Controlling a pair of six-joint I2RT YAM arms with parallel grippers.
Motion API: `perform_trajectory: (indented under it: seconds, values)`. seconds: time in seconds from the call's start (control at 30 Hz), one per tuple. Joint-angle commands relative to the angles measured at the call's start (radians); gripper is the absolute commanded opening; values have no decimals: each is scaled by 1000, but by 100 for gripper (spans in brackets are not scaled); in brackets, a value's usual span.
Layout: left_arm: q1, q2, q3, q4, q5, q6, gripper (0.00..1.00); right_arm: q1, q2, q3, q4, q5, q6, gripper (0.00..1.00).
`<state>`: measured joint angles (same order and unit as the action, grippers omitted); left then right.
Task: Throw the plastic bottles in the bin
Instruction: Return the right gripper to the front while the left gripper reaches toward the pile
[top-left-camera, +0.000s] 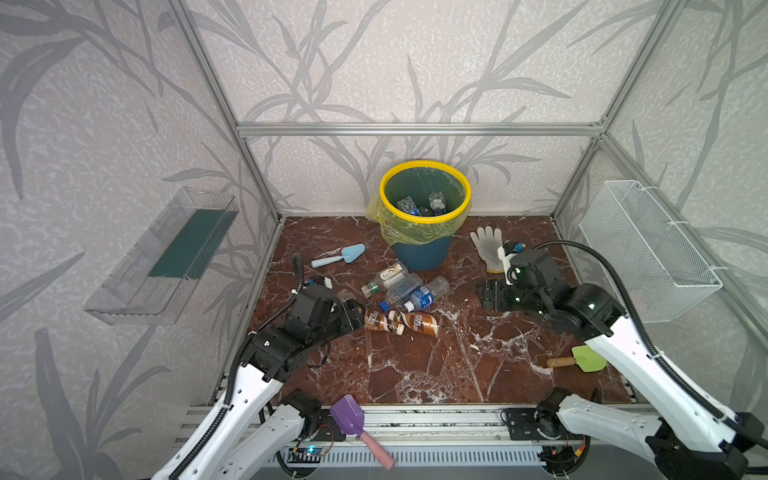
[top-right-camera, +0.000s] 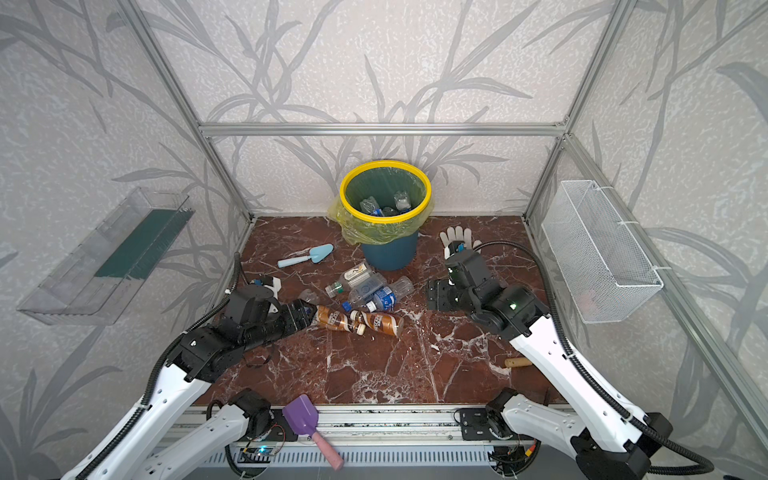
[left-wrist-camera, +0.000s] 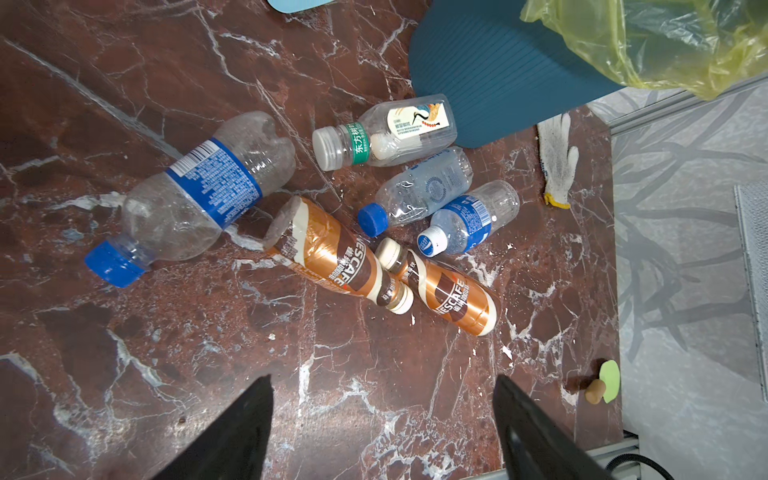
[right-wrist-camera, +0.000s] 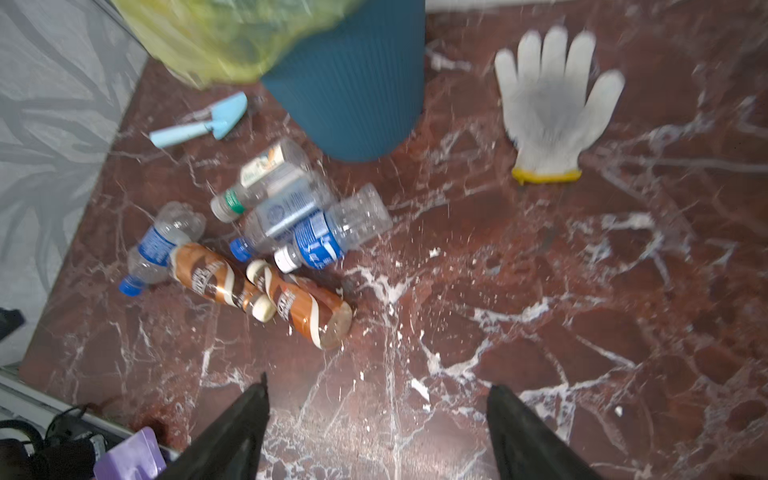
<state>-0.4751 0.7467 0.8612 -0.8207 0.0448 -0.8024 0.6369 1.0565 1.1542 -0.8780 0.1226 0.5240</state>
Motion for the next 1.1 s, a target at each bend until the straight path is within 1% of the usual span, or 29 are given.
perform_trajectory:
  seconds: [0.0, 0.1, 0.17, 0.2, 0.3, 0.57, 0.7, 0.9, 1.07]
  values:
    - [7, 14, 6, -48, -63, 39, 85, 3, -49, -121, 81, -54, 75, 82]
    - [16, 41, 8, -69, -103, 63, 87, 2, -79, -217, 115, -88, 107, 81]
    - [27, 64, 11, -79, -125, 81, 89, 4, -90, -264, 138, -108, 108, 80]
    - [33, 77, 10, -78, -136, 88, 89, 4, -94, -287, 152, -118, 139, 80]
    - [72, 110, 8, -66, -139, 115, 89, 11, -96, -330, 177, -132, 150, 79]
    - [182, 242, 23, -9, -101, 188, 88, 24, -107, -416, 243, -169, 180, 76]
    - [208, 314, 52, -14, -112, 211, 89, 27, -110, -453, 274, -190, 189, 74]
    - [240, 402, 104, -36, -102, 274, 95, 27, -108, -485, 289, -195, 185, 73]
    - [247, 471, 154, -71, -112, 338, 96, 27, -103, -501, 301, -199, 182, 73]
